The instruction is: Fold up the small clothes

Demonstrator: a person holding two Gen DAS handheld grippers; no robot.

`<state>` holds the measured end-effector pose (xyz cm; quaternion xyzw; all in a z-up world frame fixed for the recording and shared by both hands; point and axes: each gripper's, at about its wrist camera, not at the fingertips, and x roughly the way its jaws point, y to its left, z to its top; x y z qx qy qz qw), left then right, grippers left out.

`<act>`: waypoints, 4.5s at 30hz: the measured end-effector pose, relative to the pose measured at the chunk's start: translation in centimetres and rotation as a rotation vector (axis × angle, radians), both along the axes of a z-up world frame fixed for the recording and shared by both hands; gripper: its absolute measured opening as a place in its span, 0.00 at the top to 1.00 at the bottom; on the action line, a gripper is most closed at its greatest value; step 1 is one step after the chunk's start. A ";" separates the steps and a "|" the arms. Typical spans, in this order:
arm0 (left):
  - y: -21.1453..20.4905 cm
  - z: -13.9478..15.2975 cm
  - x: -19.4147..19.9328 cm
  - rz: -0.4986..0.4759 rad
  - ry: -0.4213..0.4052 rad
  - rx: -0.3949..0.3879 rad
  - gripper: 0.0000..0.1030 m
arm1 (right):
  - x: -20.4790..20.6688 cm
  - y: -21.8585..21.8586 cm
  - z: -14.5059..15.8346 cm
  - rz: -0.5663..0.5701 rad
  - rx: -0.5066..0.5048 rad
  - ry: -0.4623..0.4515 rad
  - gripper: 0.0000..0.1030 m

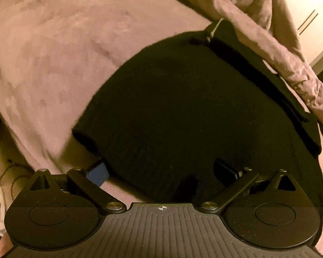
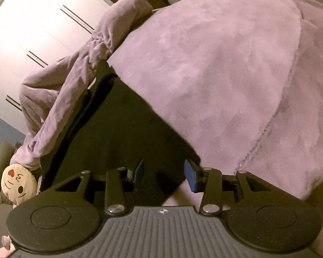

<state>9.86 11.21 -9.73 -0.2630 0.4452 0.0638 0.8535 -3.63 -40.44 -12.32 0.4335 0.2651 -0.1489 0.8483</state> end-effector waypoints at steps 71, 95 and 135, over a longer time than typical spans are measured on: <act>8.5 5.3 17.5 -0.075 -0.194 -0.179 0.90 | 18.3 -1.9 8.0 0.156 -0.168 -0.196 0.89; 5.6 3.2 17.8 -0.418 -0.192 0.191 0.15 | 21.4 3.3 6.8 0.661 -0.805 0.002 0.36; 3.8 7.3 20.8 -0.478 -0.325 0.189 0.90 | 23.0 2.0 8.6 0.653 -0.700 -0.115 0.89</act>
